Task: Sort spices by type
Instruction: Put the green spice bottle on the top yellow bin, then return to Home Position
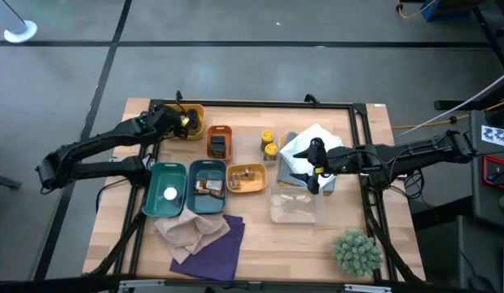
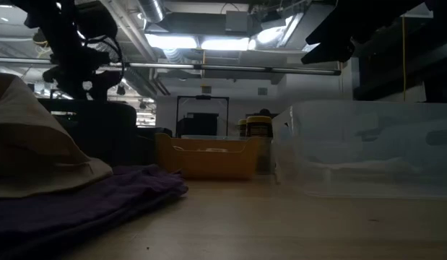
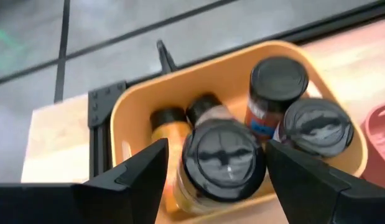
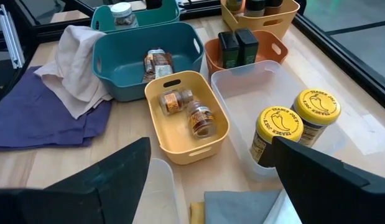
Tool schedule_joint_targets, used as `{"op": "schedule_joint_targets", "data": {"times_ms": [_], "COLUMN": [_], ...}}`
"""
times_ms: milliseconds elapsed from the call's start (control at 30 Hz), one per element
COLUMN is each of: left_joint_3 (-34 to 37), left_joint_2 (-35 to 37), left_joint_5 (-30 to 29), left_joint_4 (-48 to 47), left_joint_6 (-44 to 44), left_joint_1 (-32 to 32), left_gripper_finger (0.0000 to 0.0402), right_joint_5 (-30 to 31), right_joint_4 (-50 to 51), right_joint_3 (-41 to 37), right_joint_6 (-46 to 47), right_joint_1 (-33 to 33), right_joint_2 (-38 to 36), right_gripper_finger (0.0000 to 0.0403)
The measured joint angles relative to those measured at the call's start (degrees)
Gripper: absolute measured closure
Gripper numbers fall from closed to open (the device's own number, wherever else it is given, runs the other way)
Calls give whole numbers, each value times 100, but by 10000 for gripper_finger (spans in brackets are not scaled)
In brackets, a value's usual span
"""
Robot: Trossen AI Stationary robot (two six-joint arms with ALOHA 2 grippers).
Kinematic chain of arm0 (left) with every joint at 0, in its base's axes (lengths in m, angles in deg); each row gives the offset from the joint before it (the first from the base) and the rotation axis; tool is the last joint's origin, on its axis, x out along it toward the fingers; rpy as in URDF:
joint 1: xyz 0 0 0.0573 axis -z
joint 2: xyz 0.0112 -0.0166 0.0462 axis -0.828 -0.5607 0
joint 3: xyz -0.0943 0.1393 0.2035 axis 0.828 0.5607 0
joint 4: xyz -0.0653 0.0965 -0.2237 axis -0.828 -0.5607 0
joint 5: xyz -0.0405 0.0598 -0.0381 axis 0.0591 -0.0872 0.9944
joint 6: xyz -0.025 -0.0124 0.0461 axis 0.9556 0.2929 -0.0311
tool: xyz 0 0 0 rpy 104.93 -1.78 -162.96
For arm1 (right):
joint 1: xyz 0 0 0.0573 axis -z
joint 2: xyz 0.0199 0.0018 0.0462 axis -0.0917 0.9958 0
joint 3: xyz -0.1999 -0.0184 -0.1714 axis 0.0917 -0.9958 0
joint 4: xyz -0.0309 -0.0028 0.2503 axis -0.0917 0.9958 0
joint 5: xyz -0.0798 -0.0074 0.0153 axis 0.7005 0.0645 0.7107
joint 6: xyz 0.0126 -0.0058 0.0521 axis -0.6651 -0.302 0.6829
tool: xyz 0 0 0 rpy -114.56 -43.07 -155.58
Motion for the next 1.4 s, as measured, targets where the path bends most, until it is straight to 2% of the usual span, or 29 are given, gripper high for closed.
{"op": "schedule_joint_targets", "data": {"times_ms": [233, 467, 600, 800, 900, 1067, 1167, 1300, 1400], "left_joint_3": [-229, -793, -1054, -1095, -989, -419, 55, 825, 1443], "left_joint_2": [9, 84, 451, 1573, 2262, 3314, 3832, 4308, 4463], "left_joint_5": [-14, -9, 167, 626, 1065, 2479, 3178, 4011, 4271], "left_joint_4": [227, 183, 192, 4, -239, -103, 551, 1750, 2751], "left_joint_6": [-545, -970, -1250, -1147, -853, -671, -735, -1247, -1531], "left_joint_1": [-109, -117, -42, 177, 353, 731, 943, 1202, 1395], "left_gripper_finger": [151, 151, 151, 151, 151, 151, 151, 151, 151], "right_joint_5": [0, 0, 1, 263, 450, 520, 508, 346, 316], "right_joint_4": [2, 3, 46, 322, 407, 135, -387, -1231, -1650], "right_joint_3": [0, 0, 1, 2, -27, -496, -933, -1516, -1881], "right_joint_6": [1, -10, -142, -423, -491, -611, -597, -595, -540], "right_joint_1": [0, 0, 0, 0, 0, 0, 0, 0, 0], "right_joint_2": [0, -8, -166, -629, -848, -1215, -1427, -1671, -1788], "right_gripper_finger": [70, 70, 70, 70, 70, 70, 70, 70, 70]}}
